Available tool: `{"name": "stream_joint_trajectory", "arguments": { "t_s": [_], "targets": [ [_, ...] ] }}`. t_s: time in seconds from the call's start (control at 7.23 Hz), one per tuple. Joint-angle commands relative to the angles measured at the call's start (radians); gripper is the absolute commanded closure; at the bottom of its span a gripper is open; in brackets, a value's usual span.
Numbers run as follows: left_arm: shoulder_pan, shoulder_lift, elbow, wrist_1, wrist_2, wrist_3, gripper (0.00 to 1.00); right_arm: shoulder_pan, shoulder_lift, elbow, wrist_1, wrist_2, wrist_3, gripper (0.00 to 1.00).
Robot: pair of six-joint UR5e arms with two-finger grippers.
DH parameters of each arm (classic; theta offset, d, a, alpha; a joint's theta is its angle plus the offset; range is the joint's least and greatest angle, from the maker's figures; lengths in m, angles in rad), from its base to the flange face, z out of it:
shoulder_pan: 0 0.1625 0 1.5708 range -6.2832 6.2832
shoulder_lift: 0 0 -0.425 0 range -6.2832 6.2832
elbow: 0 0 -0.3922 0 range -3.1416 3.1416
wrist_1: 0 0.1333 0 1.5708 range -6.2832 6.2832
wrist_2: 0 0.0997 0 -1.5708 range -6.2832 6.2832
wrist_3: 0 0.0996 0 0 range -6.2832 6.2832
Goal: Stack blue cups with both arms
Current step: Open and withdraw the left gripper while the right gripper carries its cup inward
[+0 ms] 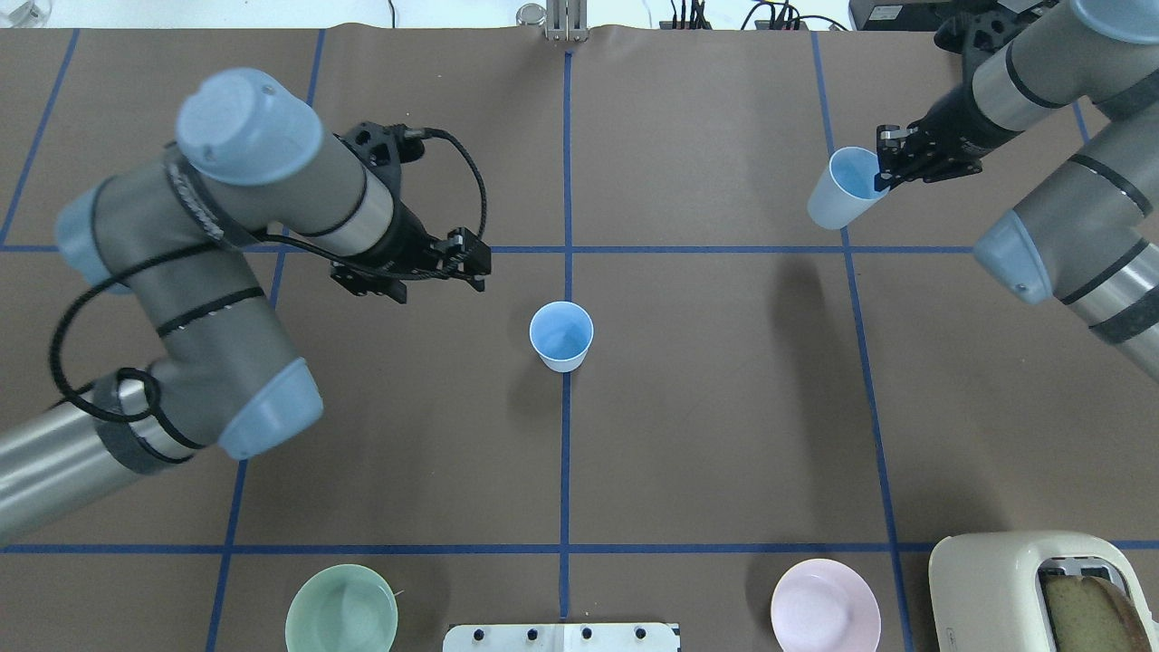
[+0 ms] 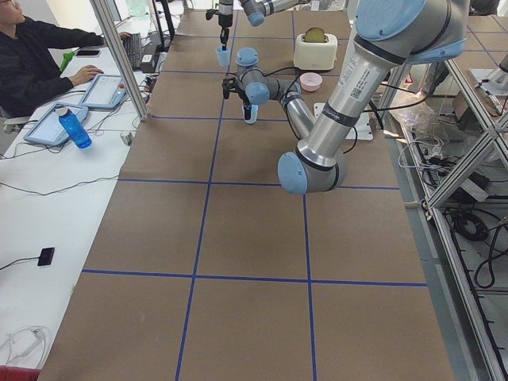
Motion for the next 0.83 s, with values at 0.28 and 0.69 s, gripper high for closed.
{"name": "stream_joint_trajectory", "arguments": {
  "t_s": [0.28,0.69],
  "targets": [
    [-0.293,0.218,-0.1,0.054,-0.154,0.423,0.02,-0.167,0.133,0.219,-0.304,-0.131,0.202,1.0],
    [-0.435,0.33,-0.091,0.056,-0.156,0.684,0.02,-0.276,0.216,0.252,-0.374,-0.209,0.323,1.0]
  ]
}}
